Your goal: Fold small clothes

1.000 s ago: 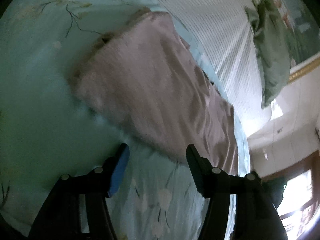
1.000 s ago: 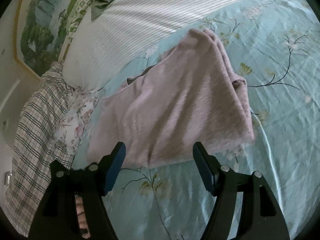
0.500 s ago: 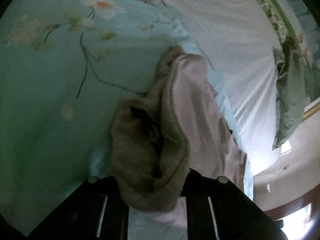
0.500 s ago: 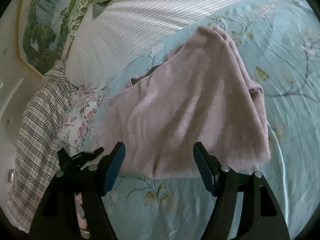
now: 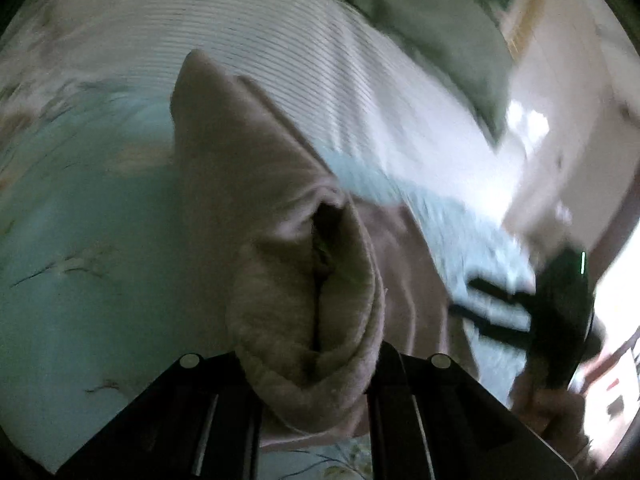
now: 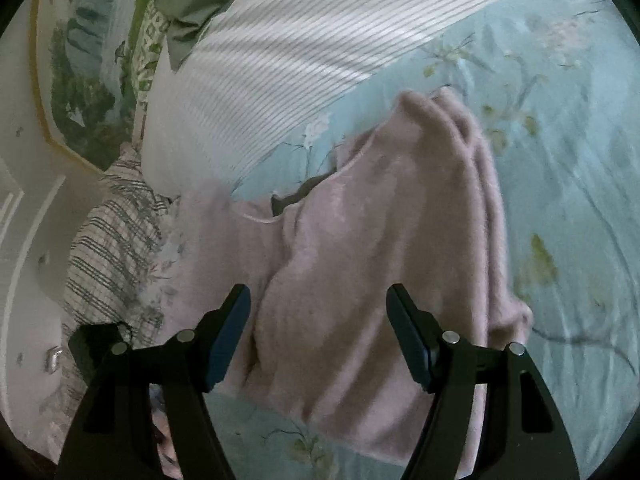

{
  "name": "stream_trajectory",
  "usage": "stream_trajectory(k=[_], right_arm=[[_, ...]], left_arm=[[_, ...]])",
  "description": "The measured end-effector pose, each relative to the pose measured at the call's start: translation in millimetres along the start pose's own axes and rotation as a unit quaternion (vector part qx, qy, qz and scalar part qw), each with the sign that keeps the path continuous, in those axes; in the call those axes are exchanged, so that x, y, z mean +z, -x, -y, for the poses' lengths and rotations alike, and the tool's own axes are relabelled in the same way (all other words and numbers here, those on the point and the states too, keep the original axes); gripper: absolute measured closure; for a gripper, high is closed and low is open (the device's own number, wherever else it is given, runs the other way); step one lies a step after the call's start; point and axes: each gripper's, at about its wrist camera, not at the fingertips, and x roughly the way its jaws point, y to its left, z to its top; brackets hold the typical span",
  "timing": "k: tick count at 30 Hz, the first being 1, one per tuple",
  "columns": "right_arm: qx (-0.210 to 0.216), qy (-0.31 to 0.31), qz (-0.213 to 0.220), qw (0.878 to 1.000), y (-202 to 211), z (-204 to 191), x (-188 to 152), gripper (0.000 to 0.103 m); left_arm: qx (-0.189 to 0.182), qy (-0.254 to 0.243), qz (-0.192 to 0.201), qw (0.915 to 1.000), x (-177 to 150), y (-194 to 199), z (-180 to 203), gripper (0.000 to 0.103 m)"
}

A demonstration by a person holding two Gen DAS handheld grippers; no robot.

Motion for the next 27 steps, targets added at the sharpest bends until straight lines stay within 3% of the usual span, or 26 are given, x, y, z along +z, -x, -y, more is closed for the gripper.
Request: stream_trajectory(k=[6,14,15,16,17,18,22,27], right_arm=[[0.012,0.012,-0.056,0.998,-45.2,-9.0,9.7,0.026],[-0.004,0.006,-0.110,0.994,-122.7,-18.3,26.2,0.026],[-0.008,0.007,-0.106,0.994,-132.2,-19.2,32.1,0.029],[-0.007,0.011,-0.104,0.995,-137.0,-20.4,35.6,0.048],[-0.004,0.018,-0.102,0.995,-141.9,-22.0,39.7,0.060],[-0.008,0.025,-0.104,0.994,-145.2,-24.3,44.3,0.081],[0.003,0.072,-0.070,0.995,-115.6,-46.2,61.8,0.086],[-0.007,0.120,-0.020,0.993,-49.4,-47.7,81.5,0.086]], left_arm=[[-0.014,-0.008,-0.042,0.9990,-25.4,-31.1,11.6,0.095],[-0.003,-0.034,-0.033,0.9989,-27.1,-29.2,17.0,0.095],[-0.001,-0.036,-0.033,0.9988,-27.0,-28.9,18.8,0.095],[0.002,-0.037,-0.033,0.9987,-28.5,-27.3,20.9,0.095],[0.004,-0.035,-0.034,0.9988,-27.7,-27.5,22.5,0.095],[0.006,-0.033,-0.034,0.9989,-26.2,-27.1,23.1,0.095],[0.005,-0.048,-0.015,0.9987,-18.2,-13.4,42.5,0.095],[-0.045,-0.054,-0.010,0.9975,-9.6,-11.8,82.0,0.094]])
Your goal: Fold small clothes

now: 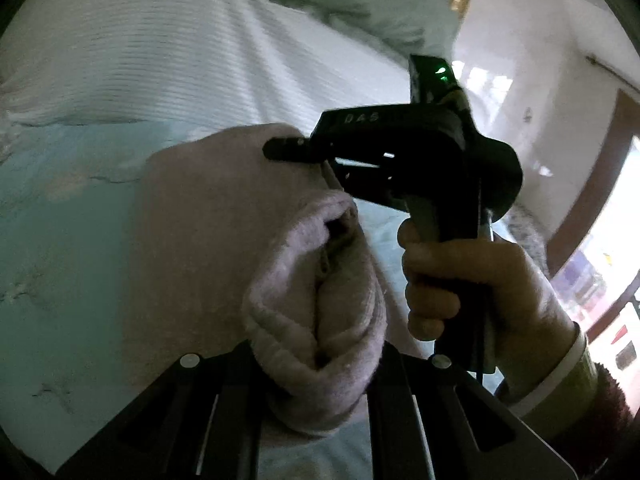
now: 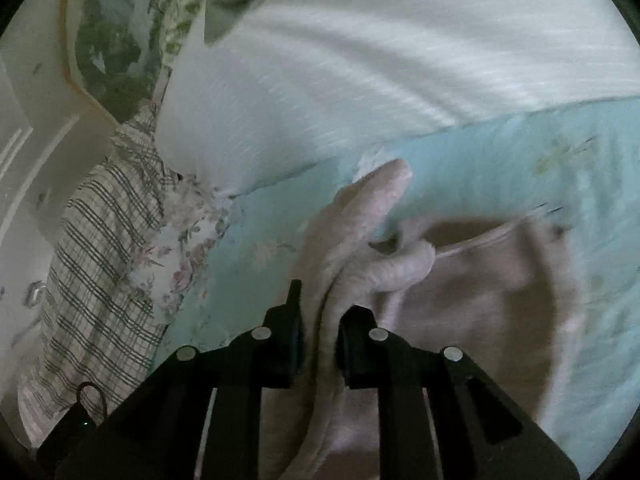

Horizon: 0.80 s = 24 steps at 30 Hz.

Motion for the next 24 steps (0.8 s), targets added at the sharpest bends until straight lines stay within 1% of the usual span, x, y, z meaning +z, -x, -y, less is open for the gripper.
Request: stream_trajectory(k=[2,4,7,9,12,14,16,18,19,20,21,22,24], right_arm=[[-0.025,-0.003,-0.003,1.000,12.0,17.6,-0.9,0.086],[-0.052,-0.018,-0.009,0.998,16.8,41.4,-6.1,0.086],[-0.076,-0.043,-0.021,0.996,16.6,74.5,-16.7,0.086],[-0.078,-0.044,-0.022,0.996,16.8,83.3,-19.8,0.086],[-0.073,-0.043,-0.019,0.996,15.4,88.2,-19.8,0.085],[-0.075,-0.041,-0.022,0.996,12.2,90.5,-21.7,0.084],[-0.078,-0.038,-0.022,0.996,8.5,89.3,-23.8,0.083],[-0.083,-0.034,-0.020,0.996,9.2,87.1,-26.7,0.081],[-0.088,-0.034,-0.020,0.995,11.6,85.8,-28.1,0.069],[-0.093,-0.039,-0.021,0.995,15.8,84.9,-30.1,0.060],[-0.093,-0.042,-0.020,0.995,21.0,85.3,-32.2,0.042],[-0.088,-0.042,-0.014,0.995,28.1,83.2,-35.3,0.028],[-0.091,-0.034,0.005,0.995,45.1,77.0,-43.4,0.016]], left_arm=[[-0.009,0.004,-0.018,0.9998,-2.7,-15.3,16.2,0.094],[-0.015,-0.003,-0.034,0.9993,-9.2,-34.1,31.5,0.094],[-0.025,-0.003,-0.064,0.9976,-20.5,-61.9,42.7,0.094],[-0.023,-0.005,-0.077,0.9967,-24.1,-73.8,45.9,0.094],[-0.014,-0.021,-0.077,0.9967,-26.5,-78.6,47.7,0.094],[-0.013,-0.023,-0.085,0.9960,-29.6,-81.0,47.1,0.092],[-0.013,-0.020,-0.092,0.9955,-30.5,-81.4,42.9,0.088],[-0.020,-0.015,-0.101,0.9946,-31.7,-74.3,40.6,0.076],[-0.027,-0.012,-0.108,0.9938,-31.4,-72.0,39.2,0.061],[-0.031,-0.009,-0.109,0.9935,-32.3,-63.6,35.9,0.049],[-0.034,-0.008,-0.107,0.9937,-33.5,-53.1,33.7,0.045],[-0.036,-0.008,-0.103,0.9940,-34.0,-40.1,29.5,0.040],[-0.041,-0.005,-0.091,0.9950,-34.5,-15.9,17.7,0.033]])
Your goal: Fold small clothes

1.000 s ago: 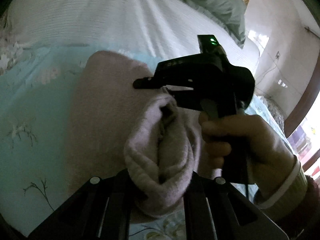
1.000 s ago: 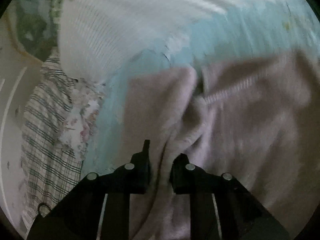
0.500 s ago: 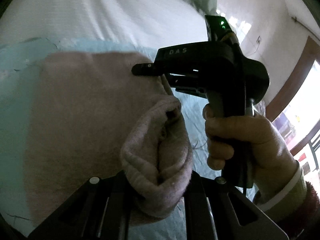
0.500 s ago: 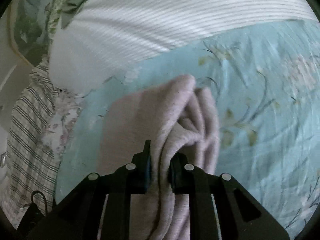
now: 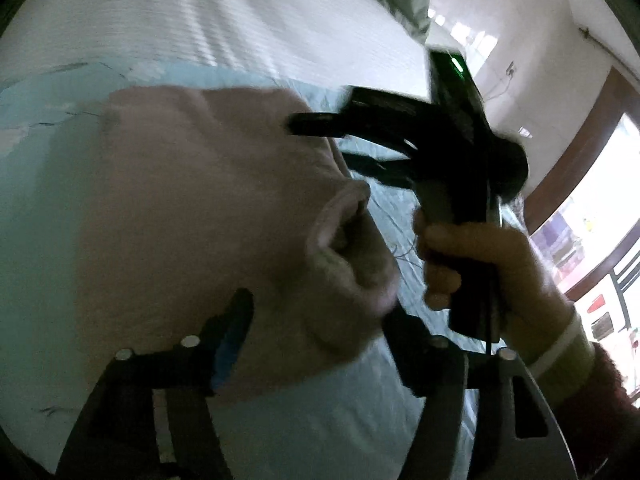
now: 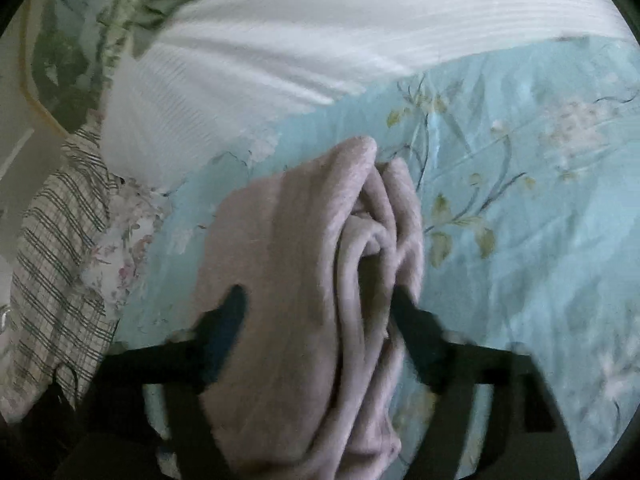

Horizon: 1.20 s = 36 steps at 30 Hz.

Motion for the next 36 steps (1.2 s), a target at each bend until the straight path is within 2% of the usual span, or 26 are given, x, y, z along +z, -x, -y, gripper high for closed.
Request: stream_trajectory(k=[2,5,8,12,20,23,24,25,26,28,29,31,36], right_arm=[[-0.003,0.002,0.011,1.000,15.0,-0.5,-10.4,0.014],[0.005,-0.011,0.003,1.000,19.7,3.6,-21.9,0.014],[0.001,-0.021,-0.013,1.000,14.1,9.5,-30.5,0.014],[0.015,-0.037,-0.030,0.999,1.5,14.3,-32.9,0.014],[0.035,-0.040,-0.050,0.997,-18.8,21.2,-30.5,0.014],[0.041,-0.035,-0.050,0.997,-23.5,22.3,-31.0,0.015],[0.044,-0.034,-0.056,0.997,-27.1,22.0,-31.4,0.025],[0.044,-0.035,-0.065,0.996,-32.5,20.9,-31.6,0.048],[0.042,-0.039,-0.074,0.996,-36.8,20.5,-32.0,0.055],[0.033,-0.049,-0.077,0.995,-40.3,17.1,-33.1,0.063],[0.031,-0.046,-0.072,0.996,-38.0,12.7,-33.4,0.064],[0.035,-0.039,-0.057,0.997,-29.8,-1.7,-35.6,0.069],[0.069,0.008,-0.049,0.996,-25.5,-59.6,-55.0,0.069]], left_arm=[[0.006,0.012,0.016,0.9998,-3.1,24.7,-16.8,0.021],[0.023,0.051,0.029,0.9980,-2.9,48.3,-52.0,0.020],[0.028,0.111,0.025,0.9931,2.9,51.4,-96.3,0.020],[0.004,0.170,-0.001,0.9855,7.1,38.0,-143.5,0.020],[-0.034,0.183,-0.045,0.9816,13.7,-8.3,-160.5,0.020],[-0.045,0.177,-0.047,0.9821,22.2,-28.4,-158.9,0.020],[-0.046,0.171,-0.048,0.9830,25.0,-34.4,-158.3,0.020],[-0.044,0.167,-0.049,0.9838,27.9,-40.8,-157.2,0.025],[-0.043,0.164,-0.048,0.9844,31.8,-48.2,-156.8,0.039],[-0.051,0.163,-0.051,0.9841,34.1,-52.3,-157.4,0.055],[-0.052,0.162,-0.046,0.9844,33.8,-49.6,-157.5,0.061],[-0.053,0.153,-0.030,0.9864,32.9,-35.4,-153.3,0.066],[-0.040,0.133,0.011,0.9903,15.3,26.1,-152.7,0.067]])
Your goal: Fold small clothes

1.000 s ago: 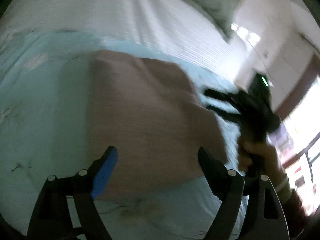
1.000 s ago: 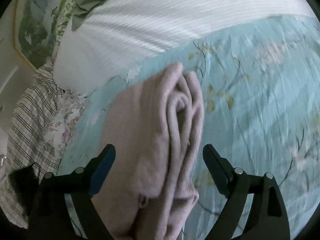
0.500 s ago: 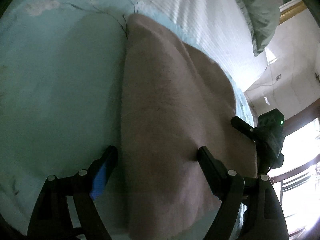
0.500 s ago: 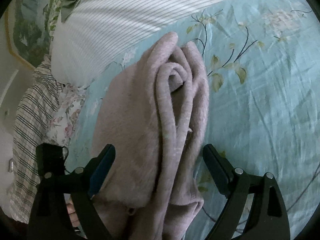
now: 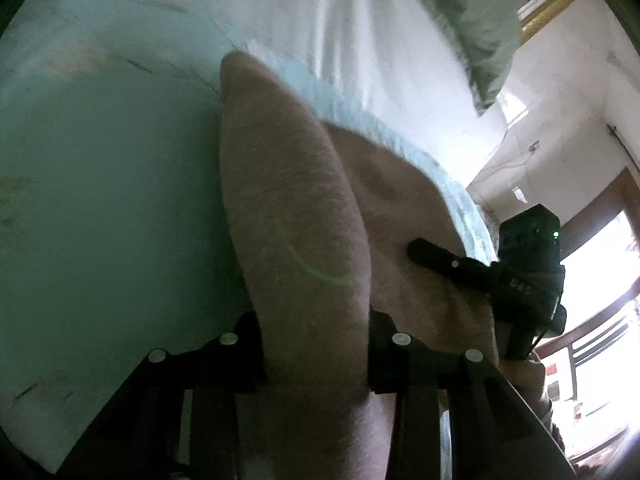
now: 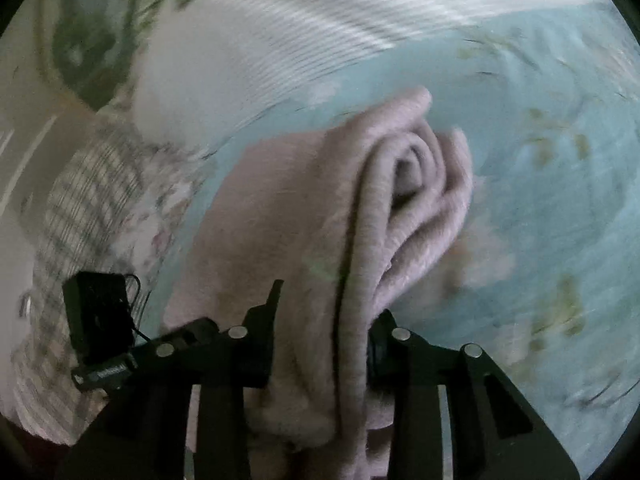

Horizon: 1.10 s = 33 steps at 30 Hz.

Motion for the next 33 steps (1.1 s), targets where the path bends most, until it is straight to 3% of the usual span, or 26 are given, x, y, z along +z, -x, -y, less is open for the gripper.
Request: stream_trajectory(k=[8,11,15,17,19,23,27,30,33], right_arm=[[0.078,0.040,-0.029,0.996,-52.8,-75.0,-38.8,0.069],[0.088,0.044,-0.045,0.994,-73.2,-85.6,-49.9,0.069],[0.072,0.027,-0.071,0.994,-94.3,-76.0,-65.0,0.064],[0.072,0.010,-0.074,0.995,-95.7,-70.0,-68.8,0.060],[0.060,0.000,-0.071,0.996,-90.0,-64.8,-70.0,0.049],[0.031,-0.001,-0.048,0.998,-66.4,-65.9,-67.6,0.043],[0.002,0.014,0.003,1.000,-34.7,-74.5,-59.2,0.043],[0.010,0.033,0.034,0.999,-21.1,-85.2,-49.2,0.043],[0.028,0.054,0.023,0.998,-31.4,-98.8,-36.3,0.043]], left_arm=[[0.044,0.019,0.051,0.9976,-44.7,110.8,-45.9,0.067],[0.062,0.029,0.061,0.9958,-60.3,129.2,-63.4,0.067],[0.073,0.073,0.042,0.9938,-79.2,126.0,-100.6,0.064],[0.074,0.093,0.030,0.9924,-87.6,121.1,-115.9,0.053],[0.064,0.111,0.029,0.9913,-92.7,123.0,-123.7,0.045],[0.081,0.108,0.034,0.9903,-91.7,132.3,-120.9,0.038],[0.105,0.093,0.056,0.9885,-91.8,146.9,-109.2,0.038],[0.109,0.074,0.075,0.9884,-93.7,160.3,-99.2,0.039],[0.097,0.050,0.082,0.9907,-94.1,166.9,-85.8,0.040]])
